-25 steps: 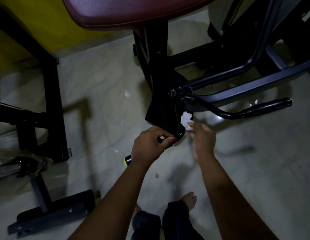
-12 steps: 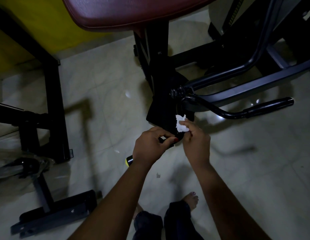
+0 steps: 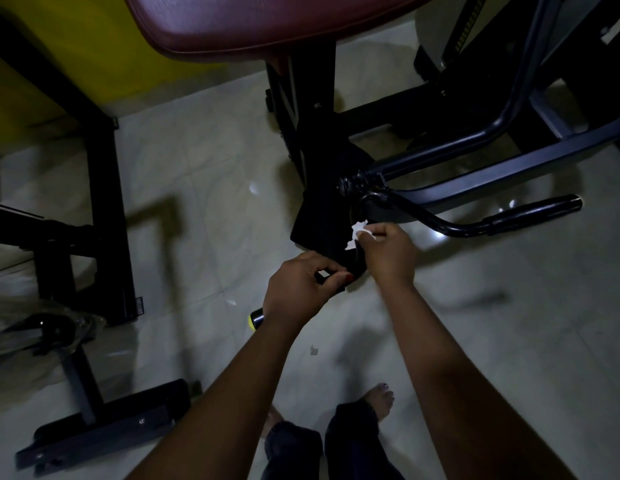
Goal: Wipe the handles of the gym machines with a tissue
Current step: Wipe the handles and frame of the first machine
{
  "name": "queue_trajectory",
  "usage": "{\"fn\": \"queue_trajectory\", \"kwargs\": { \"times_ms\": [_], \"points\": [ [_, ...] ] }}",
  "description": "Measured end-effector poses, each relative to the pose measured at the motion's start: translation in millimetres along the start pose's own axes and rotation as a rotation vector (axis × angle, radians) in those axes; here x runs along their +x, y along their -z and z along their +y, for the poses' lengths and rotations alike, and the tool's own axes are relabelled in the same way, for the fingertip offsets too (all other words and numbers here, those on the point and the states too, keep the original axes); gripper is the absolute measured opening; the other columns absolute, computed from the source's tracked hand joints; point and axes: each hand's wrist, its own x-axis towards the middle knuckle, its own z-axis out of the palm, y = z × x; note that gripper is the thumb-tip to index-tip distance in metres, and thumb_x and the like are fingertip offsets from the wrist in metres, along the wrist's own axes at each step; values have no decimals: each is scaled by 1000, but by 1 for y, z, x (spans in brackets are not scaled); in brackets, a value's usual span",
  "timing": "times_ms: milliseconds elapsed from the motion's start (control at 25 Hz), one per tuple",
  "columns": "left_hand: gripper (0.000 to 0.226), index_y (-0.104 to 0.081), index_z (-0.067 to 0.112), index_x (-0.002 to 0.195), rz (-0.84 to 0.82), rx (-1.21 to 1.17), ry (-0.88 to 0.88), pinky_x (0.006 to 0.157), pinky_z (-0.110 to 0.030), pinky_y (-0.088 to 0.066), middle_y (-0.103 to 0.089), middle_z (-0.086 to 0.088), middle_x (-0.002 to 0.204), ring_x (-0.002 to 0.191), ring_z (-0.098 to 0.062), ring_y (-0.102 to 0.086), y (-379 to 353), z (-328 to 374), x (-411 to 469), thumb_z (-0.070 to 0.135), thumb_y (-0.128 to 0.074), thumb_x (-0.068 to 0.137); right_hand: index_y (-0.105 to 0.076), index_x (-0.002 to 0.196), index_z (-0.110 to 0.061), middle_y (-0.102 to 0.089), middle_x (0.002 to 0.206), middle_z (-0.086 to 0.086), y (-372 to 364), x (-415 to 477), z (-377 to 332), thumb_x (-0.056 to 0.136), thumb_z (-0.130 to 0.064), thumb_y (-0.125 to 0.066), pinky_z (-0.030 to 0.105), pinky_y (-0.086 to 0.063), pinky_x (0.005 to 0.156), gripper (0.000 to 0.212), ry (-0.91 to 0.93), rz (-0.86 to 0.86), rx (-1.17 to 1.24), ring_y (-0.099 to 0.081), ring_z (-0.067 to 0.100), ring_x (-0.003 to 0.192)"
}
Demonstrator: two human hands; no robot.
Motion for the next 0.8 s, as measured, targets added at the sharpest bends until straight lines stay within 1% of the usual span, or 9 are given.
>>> {"fn": "queue_trajectory", "kwargs": {
  "times_ms": [40, 120, 240, 320, 440, 520, 680, 720, 800],
  "points": [
    [15, -72, 39, 83, 3, 3, 0, 68, -29, -52, -66, 22, 89, 74, 4, -61, 0, 0, 0, 53, -70, 79, -67, 87, -18, -70, 86, 2, 0, -4, -1, 86, -23, -66, 24, -45, 71, 5, -96, 10, 110, -67, 22, 89],
    [17, -73, 38, 83, 10, 6, -1, 68, -27, -52, -66, 21, 89, 74, 4, -61, -1, 1, 0, 54, -70, 79, -66, 87, -10, -71, 88, 11, 7, -20, 1, 92, -14, -59, 32, -53, 69, 9, -371, -68, 524, -69, 27, 85],
    [16, -73, 38, 84, 19, 10, -16, 67, -29, -52, -66, 17, 89, 73, 2, -61, -2, 0, 1, 53, -71, 78, -62, 100, 3, -68, 97, 20, 12, -36, 9, 94, -2, -40, 39, -57, 68, 24, -734, -380, 1061, -65, 29, 86],
    [16, -73, 38, 86, 24, 22, -28, 67, -30, -52, -67, 17, 91, 73, 2, -62, -2, -1, 1, 52, -71, 79, -58, 114, 4, -64, 111, 23, 1, -27, 12, 93, -3, -36, 37, -59, 64, 31, -844, -459, 1307, -64, 32, 90],
    [18, -74, 36, 87, 31, 20, -35, 66, -30, -52, -67, 17, 90, 72, 1, -62, -2, -1, 1, 52, -71, 79, -55, 119, 2, -60, 102, 24, -16, -18, 9, 94, -4, -34, 36, -59, 56, 33, -890, -386, 1597, -64, 31, 82],
    [17, -74, 36, 86, 36, 7, -37, 66, -30, -52, -67, 18, 88, 72, 1, -62, -2, -1, 1, 52, -72, 79, -54, 122, 3, -61, 102, 23, -16, -28, 12, 96, -3, -36, 30, -57, 54, 31, -840, -347, 1592, -64, 28, 80],
    [14, -73, 38, 84, 36, 9, -21, 67, -29, -52, -66, 18, 89, 73, 2, -62, -2, -2, 1, 51, -72, 78, -55, 121, 4, -65, 111, 19, -11, -45, 29, 100, -8, -44, 33, -54, 80, 27, -625, -276, 1269, -64, 26, 95],
    [13, -73, 39, 83, 35, 7, -12, 68, -29, -52, -66, 18, 89, 73, 2, -62, -2, -1, 1, 51, -72, 79, -56, 120, 3, -65, 111, 19, -11, -39, 29, 99, -8, -47, 32, -54, 80, 25, -565, -211, 1200, -64, 25, 94],
    [13, -72, 38, 83, 20, 14, -11, 68, -27, -51, -66, 20, 89, 74, 2, -61, -1, 0, 1, 50, -71, 80, -62, 108, -4, -68, 100, 14, -10, -24, 20, 98, -5, -51, 26, -55, 72, 16, -433, -110, 1092, -67, 19, 84]
  ]
}}
